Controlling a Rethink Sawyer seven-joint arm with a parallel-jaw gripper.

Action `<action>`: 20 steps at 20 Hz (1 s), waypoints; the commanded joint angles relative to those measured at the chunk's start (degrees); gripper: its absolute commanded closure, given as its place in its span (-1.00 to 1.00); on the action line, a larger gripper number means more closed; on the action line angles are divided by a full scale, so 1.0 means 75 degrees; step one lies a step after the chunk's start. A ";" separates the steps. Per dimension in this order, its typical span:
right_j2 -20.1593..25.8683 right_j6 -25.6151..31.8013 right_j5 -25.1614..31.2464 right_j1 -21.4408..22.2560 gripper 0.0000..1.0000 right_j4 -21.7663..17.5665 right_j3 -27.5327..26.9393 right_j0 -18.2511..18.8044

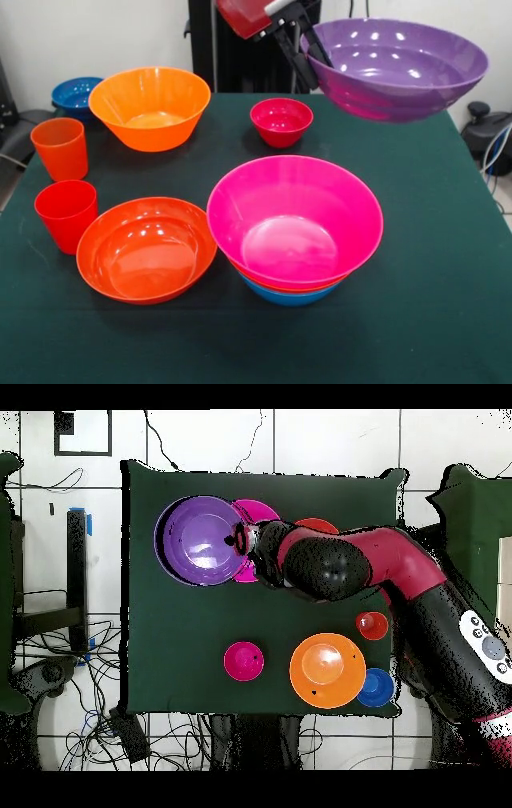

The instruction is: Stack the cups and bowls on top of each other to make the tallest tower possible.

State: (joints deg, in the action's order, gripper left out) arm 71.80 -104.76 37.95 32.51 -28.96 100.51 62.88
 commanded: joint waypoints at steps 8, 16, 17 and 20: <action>-0.0348 0.4168 0.1850 -0.1037 1.00 -0.0328 -0.2095 -0.0762; -0.0632 0.5110 0.2755 -0.1453 1.00 -0.0263 -0.3304 -0.1167; -0.0671 0.5221 0.2839 -0.1525 1.00 -0.0277 -0.3473 -0.1223; -0.0760 0.5469 0.3060 -0.1679 1.00 -0.0301 -0.3852 -0.1366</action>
State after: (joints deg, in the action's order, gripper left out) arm 71.49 -83.85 53.39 23.36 -29.11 80.11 55.93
